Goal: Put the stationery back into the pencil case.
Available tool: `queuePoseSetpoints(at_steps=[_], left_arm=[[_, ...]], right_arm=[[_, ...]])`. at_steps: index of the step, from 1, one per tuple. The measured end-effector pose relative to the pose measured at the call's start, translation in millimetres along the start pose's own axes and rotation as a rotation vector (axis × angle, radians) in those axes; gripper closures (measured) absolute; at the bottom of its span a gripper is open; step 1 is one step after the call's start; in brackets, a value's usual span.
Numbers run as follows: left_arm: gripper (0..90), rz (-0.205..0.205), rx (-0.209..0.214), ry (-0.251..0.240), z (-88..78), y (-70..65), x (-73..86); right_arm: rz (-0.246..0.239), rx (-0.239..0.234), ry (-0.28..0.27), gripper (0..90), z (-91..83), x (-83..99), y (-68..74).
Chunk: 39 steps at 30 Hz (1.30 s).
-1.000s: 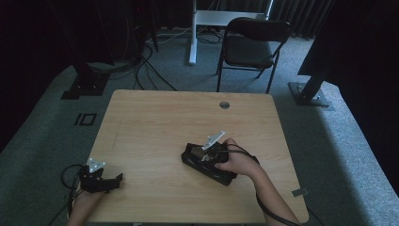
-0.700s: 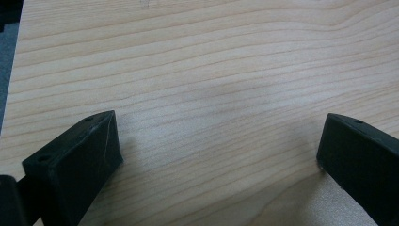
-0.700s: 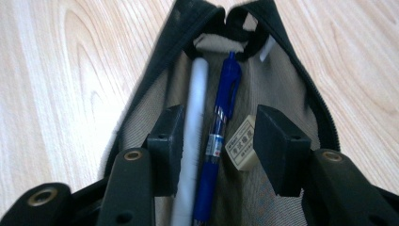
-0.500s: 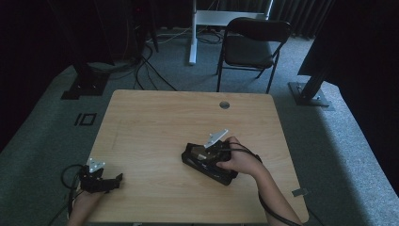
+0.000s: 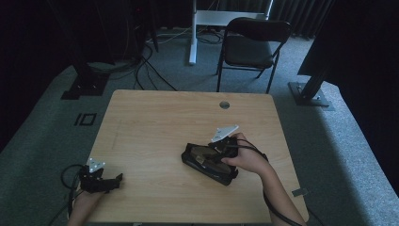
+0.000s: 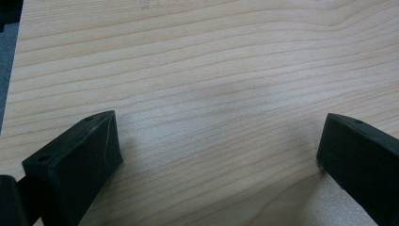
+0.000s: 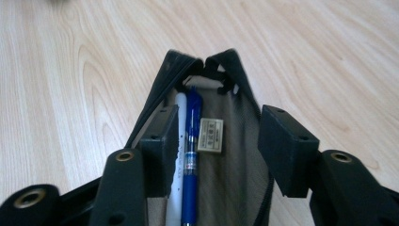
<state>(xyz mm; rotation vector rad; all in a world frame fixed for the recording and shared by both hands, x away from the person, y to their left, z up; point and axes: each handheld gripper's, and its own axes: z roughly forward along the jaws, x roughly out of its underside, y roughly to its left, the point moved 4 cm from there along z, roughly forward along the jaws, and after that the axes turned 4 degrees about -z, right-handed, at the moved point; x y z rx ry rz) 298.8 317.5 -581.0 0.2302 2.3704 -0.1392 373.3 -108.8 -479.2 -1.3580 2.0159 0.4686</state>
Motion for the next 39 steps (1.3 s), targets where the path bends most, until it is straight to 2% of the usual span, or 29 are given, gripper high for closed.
queuePoseSetpoints(at_steps=[4, 8, 11, 12, 18, 22, 28, 33, 39], left_arm=[[0.2, 0.0, 0.0, 0.0, 0.0, 0.0, 0.0], [0.2, 0.0, 0.0, 0.0, 0.0, 0.0, 0.0], [0.2, 0.0, 0.0, 0.0, 0.0, 0.0, 0.0], [0.2, 0.0, 0.0, 0.0, 0.0, 0.0, 0.0], [0.2, 0.0, 0.0, 0.0, 0.0, 0.0, 0.0], [0.2, 0.0, 0.0, 0.0, 0.0, 0.0, 0.0], [0.2, 0.0, 0.0, 0.0, 0.0, 0.0, 0.0], [0.2, 0.0, 0.001, 0.0, 0.0, 0.0, 0.0], [0.2, 0.0, 0.0, 0.0, 0.0, 0.0, 0.0]], right_arm=[[0.024, 0.011, -0.029, 45.9, -3.5, -1.2, -2.6], [0.059, 0.052, -0.068, 42.9, -4.1, -1.4, -8.0], [0.072, 0.063, -0.084, 41.2, -3.6, -1.1, -9.8], [0.092, 0.076, -0.093, 39.6, -3.4, -0.6, -11.7], [0.14, 0.121, -0.141, 36.5, -6.9, -1.4, -18.9], [0.15, 0.132, -0.139, 36.4, -8.4, 0.4, -20.9], [0.217, 0.186, -0.165, 34.9, -8.8, 4.2, -28.4], [0.222, 0.197, -0.15, 34.3, -6.7, 10.0, -31.3], [0.258, 0.228, -0.146, 34.0, -5.1, 16.8, -37.2]])
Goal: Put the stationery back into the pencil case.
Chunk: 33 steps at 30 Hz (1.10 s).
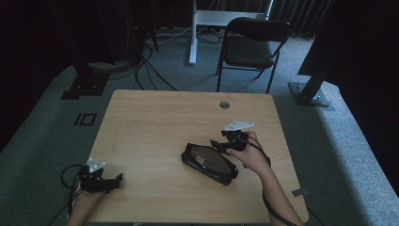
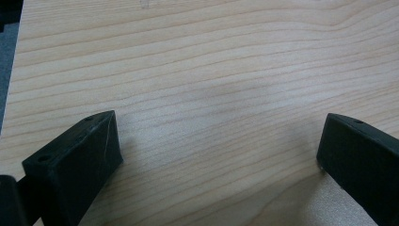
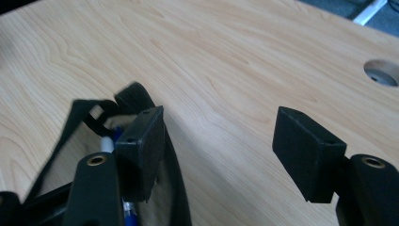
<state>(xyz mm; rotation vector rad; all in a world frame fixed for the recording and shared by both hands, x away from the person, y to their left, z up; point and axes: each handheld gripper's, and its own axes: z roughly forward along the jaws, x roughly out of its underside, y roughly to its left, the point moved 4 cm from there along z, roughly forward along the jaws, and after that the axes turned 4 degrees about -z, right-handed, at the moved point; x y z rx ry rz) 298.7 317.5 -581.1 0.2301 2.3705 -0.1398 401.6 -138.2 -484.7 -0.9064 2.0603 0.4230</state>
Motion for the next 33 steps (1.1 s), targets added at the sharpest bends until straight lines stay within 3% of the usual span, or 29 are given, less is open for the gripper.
queuePoseSetpoints(at_steps=[2, 12, 19, 33], left_arm=[[0.2, 0.0, 0.0, 0.0, 0.0, 0.0, 0.0], [0.2, 0.0, 0.0, 0.0, 0.0, 0.0, 0.0], [0.2, 0.001, 0.0, 0.0, 0.0, 0.0, 0.0], [0.2, 0.0, 0.0, 0.0, 0.0, 0.0, 0.0]], right_arm=[[0.007, 0.005, 0.018, 34.2, 1.4, 4.4, -3.2], [0.069, 0.072, 0.011, 34.0, 2.6, 15.7, -17.4], [0.082, 0.084, 0.04, 33.6, 4.7, 28.5, -22.5], [0.125, 0.147, 0.046, 33.0, -0.7, 53.4, -37.1]])
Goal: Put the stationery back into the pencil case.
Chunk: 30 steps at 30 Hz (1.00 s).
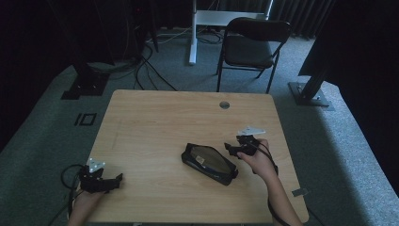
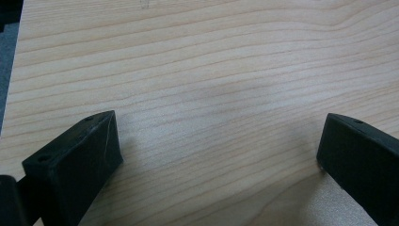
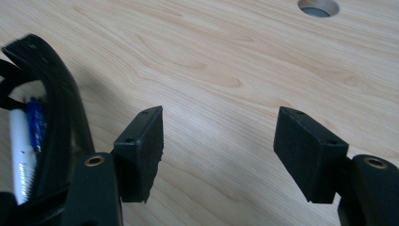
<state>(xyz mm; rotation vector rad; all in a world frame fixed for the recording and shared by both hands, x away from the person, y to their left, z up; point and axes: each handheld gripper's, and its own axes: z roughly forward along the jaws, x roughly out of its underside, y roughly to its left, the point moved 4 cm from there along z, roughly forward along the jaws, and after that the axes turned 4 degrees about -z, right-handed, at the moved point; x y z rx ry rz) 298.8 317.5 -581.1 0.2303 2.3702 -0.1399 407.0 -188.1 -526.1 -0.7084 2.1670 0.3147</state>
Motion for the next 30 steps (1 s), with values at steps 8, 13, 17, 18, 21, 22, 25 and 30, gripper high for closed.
queuePoseSetpoints(at_steps=[8, 13, 17, 18, 21, 22, 25, 30], left_arm=[[0.2, 0.0, 0.0, 0.0, 0.0, 0.0, 0.0], [0.2, 0.0, 0.0, 0.0, 0.0, 0.0, 0.0], [0.2, 0.0, 0.0, 0.0, 0.0, 0.0, 0.0], [0.2, 0.0, 0.0, 0.0, 0.0, 0.0, 0.0], [0.2, 0.001, 0.0, 0.0, 0.0, 0.1, 0.0], [0.2, 0.0, 0.0, 0.0, 0.0, 0.0, 0.0], [0.2, 0.0, 0.0, 0.0, 0.0, 0.0, 0.0], [0.2, 0.0, 0.0, 0.001, 0.0, 0.1, 0.0]], right_arm=[[0.019, 0.03, 0.012, 32.7, -2.6, 12.8, -5.6], [0.028, 0.051, 0.016, 32.8, -6.1, 20.4, -8.7], [0.046, 0.072, 0.011, 32.8, -9.6, 27.2, -12.5], [0.049, 0.078, 0.014, 32.7, -10.1, 29.5, -13.8], [0.059, 0.088, 0.026, 31.4, -11.6, 37.2, -16.8], [0.055, 0.093, 0.034, 31.3, -12.5, 39.8, -18.2], [0.083, 0.108, 0.023, 30.0, -17.5, 45.6, -23.8], [0.131, 0.143, 0.012, 28.7, -26.0, 54.1, -33.1]])
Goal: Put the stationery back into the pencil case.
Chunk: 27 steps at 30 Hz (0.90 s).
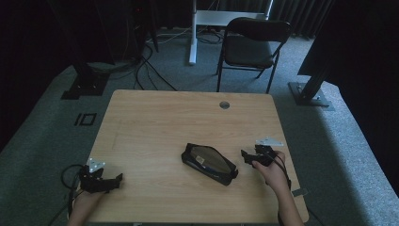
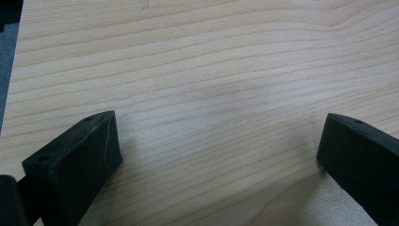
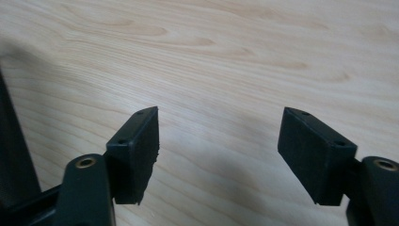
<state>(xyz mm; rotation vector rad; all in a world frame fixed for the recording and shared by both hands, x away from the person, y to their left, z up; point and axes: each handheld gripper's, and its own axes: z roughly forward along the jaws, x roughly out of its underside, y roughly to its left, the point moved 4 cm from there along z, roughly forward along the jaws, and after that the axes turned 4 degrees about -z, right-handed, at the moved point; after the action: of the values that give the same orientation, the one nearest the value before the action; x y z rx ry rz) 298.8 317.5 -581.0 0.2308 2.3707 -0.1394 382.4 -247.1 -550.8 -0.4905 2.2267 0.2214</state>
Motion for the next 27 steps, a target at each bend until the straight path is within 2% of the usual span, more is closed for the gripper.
queuePoseSetpoints(at_steps=[3, 8, 11, 17, 19, 24, 27], left_arm=[[0.2, 0.0, 0.0, 0.0, 0.0, 0.0, 0.0], [0.2, -0.001, 0.0, -0.001, 0.0, -0.1, 0.0], [0.2, 0.0, 0.0, 0.0, 0.0, 0.0, 0.0], [0.2, 0.001, 0.0, 0.001, 0.0, 0.1, 0.0], [0.2, 0.0, -0.001, 0.0, 0.0, 0.0, 0.0], [0.2, 0.0, -0.001, 0.0, 0.0, 0.1, 0.0], [0.2, 0.0, -0.001, 0.0, 0.1, 0.0, 0.0]], right_arm=[[0.015, 0.042, 0.006, 28.1, -3.2, 6.3, -6.4], [0.04, 0.059, 0.014, 24.8, -6.5, 17.2, -11.6], [0.071, 0.068, 0.036, 21.1, -7.6, 24.1, -12.7], [0.089, 0.136, 0.075, 18.6, -11.6, 36.4, -17.9], [0.11, 0.14, 0.078, 16.7, -13.0, 39.9, -18.5], [0.122, 0.152, 0.068, 14.0, -19.0, 47.1, -21.5], [0.124, 0.182, 0.056, 14.1, -23.1, 50.1, -24.1]])
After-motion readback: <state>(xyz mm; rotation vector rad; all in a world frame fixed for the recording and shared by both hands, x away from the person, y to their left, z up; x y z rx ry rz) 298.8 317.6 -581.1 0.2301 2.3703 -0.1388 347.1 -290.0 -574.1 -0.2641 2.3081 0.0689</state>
